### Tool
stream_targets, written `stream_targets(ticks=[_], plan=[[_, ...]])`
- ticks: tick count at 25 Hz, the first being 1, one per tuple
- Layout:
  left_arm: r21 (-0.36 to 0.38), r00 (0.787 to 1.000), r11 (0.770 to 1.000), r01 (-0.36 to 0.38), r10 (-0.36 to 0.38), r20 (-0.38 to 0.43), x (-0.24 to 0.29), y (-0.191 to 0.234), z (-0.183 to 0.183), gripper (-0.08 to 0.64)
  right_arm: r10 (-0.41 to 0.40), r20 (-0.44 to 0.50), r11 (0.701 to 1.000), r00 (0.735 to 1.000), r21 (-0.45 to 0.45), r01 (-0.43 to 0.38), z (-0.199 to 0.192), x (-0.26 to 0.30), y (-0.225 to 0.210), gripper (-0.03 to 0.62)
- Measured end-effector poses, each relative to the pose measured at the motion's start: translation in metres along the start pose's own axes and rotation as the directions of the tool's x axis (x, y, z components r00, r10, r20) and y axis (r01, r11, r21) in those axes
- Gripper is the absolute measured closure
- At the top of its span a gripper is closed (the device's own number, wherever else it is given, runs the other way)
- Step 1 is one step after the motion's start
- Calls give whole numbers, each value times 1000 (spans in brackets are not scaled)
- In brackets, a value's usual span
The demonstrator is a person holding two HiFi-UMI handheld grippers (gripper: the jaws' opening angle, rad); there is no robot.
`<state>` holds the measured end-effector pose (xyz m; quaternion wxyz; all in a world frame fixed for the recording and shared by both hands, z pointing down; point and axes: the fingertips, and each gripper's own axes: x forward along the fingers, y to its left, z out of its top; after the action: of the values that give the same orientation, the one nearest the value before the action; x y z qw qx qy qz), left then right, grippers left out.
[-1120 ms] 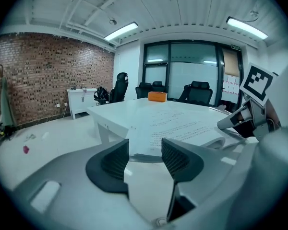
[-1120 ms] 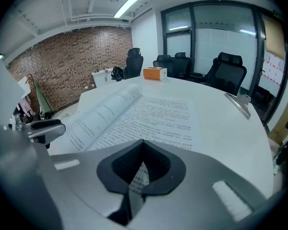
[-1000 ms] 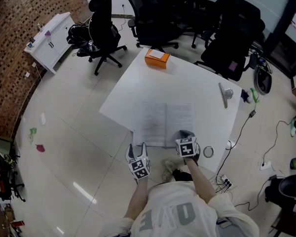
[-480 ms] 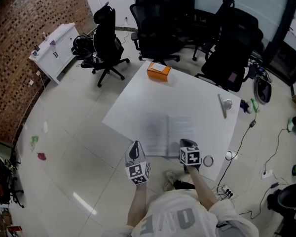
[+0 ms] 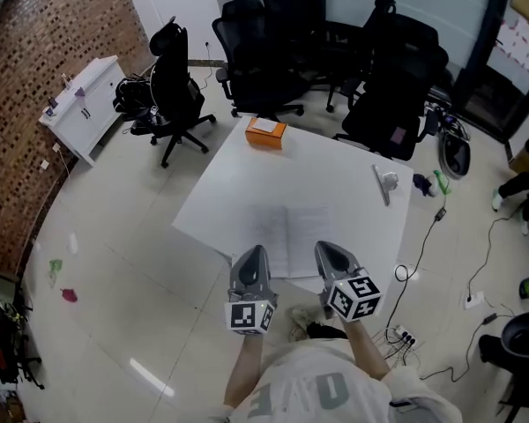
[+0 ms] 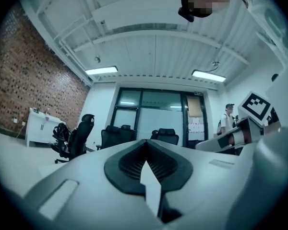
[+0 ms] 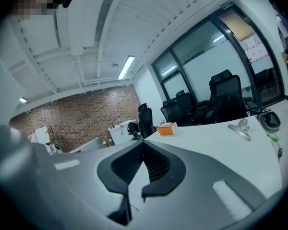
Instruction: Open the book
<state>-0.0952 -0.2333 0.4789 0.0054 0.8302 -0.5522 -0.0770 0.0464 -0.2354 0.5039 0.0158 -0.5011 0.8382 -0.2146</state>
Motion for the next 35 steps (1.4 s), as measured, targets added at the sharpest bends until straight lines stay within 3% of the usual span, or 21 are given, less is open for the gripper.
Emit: stream_targets(ticks=[3, 9, 13, 19, 24, 35], plan=[[26, 998, 999, 47, -46, -50, -8, -16, -6, 545, 37, 1, 999, 999, 12, -37, -6, -12, 16, 589], [73, 992, 996, 58, -49, -113, -40, -30, -5, 543, 6, -23, 1000, 1000, 11, -5, -33, -53, 29, 589], [0, 994, 1000, 1, -1, -109, -69, -14, -4, 541, 33, -21, 999, 999, 26, -32, -38, -73, 52, 589], [-31, 993, 997, -77, 74, -93, -113, -11, 9, 541, 93, -10, 995, 996, -38, -93, -38, -100, 87, 589], [-8, 995, 998, -56, 55, -77, -166, -52, 18, 541, 89, 17, 996, 996, -34, -88, -52, -164, 104, 589], [-69, 994, 997, -28, 21, -109, -343, -183, 12, 542, 90, -24, 996, 996, 13, -89, -135, -354, 144, 589]])
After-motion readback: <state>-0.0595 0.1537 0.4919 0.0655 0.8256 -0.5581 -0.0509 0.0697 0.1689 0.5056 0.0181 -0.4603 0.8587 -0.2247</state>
